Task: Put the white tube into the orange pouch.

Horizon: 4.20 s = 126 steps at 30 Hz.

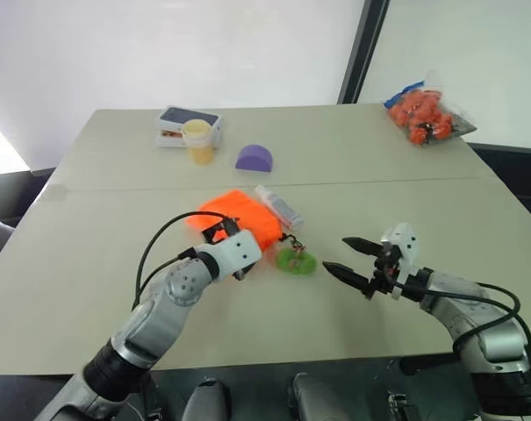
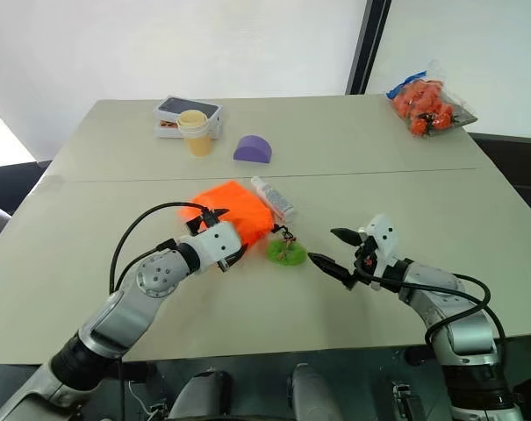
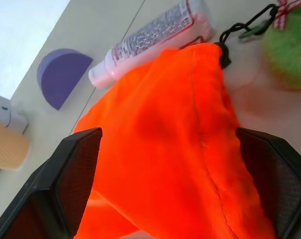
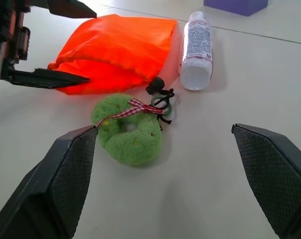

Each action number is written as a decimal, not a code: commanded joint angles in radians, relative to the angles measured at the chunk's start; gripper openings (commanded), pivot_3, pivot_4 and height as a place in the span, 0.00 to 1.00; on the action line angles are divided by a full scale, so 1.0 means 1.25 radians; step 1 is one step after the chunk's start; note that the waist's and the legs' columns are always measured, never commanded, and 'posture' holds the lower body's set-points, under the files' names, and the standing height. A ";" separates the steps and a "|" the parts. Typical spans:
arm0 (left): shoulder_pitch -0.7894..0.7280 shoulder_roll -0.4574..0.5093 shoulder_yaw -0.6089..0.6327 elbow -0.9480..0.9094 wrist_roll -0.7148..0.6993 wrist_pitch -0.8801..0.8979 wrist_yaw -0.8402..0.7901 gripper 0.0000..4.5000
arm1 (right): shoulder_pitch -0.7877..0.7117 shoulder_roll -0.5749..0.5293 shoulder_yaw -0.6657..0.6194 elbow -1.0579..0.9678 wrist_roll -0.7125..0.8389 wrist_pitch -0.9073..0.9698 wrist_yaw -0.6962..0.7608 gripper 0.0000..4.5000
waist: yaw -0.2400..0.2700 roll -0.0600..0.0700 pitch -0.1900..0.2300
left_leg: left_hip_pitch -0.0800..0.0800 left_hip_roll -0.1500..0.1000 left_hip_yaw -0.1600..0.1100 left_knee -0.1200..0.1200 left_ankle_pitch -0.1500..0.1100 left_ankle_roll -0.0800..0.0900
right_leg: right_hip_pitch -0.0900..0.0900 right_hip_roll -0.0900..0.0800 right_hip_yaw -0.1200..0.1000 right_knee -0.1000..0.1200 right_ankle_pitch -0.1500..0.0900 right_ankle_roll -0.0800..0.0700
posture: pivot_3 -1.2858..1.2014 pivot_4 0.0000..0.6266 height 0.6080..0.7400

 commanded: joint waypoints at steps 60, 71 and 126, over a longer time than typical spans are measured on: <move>0.016 -0.070 0.322 0.024 -0.369 0.106 -0.103 0.00 | -0.319 0.361 0.134 0.387 -0.263 -0.164 -0.403 0.40 | -0.005 0.000 -0.001 | 0.001 0.000 -0.002 0.000 0.000 0.000 | -0.001 0.001 -0.001 0.005 0.003 0.001 | 0.52 0.24 0.87; 0.008 -0.084 0.326 0.044 -0.389 0.108 -0.096 0.00 | -0.284 0.321 0.091 0.278 -0.232 -0.192 -0.355 0.29 | -0.010 0.001 -0.001 | 0.001 0.000 -0.002 0.000 0.000 0.000 | -0.001 0.001 -0.001 0.006 0.003 0.001 | 0.52 0.24 0.87; -0.099 0.002 0.246 0.050 -0.528 0.188 -0.232 0.00 | -0.113 0.260 0.232 -0.035 -0.144 0.010 -0.258 0.29 | -0.020 -0.001 -0.001 | 0.001 0.000 -0.003 0.000 0.000 0.000 | -0.002 0.001 -0.001 0.004 0.002 -0.001 | 0.52 0.24 0.87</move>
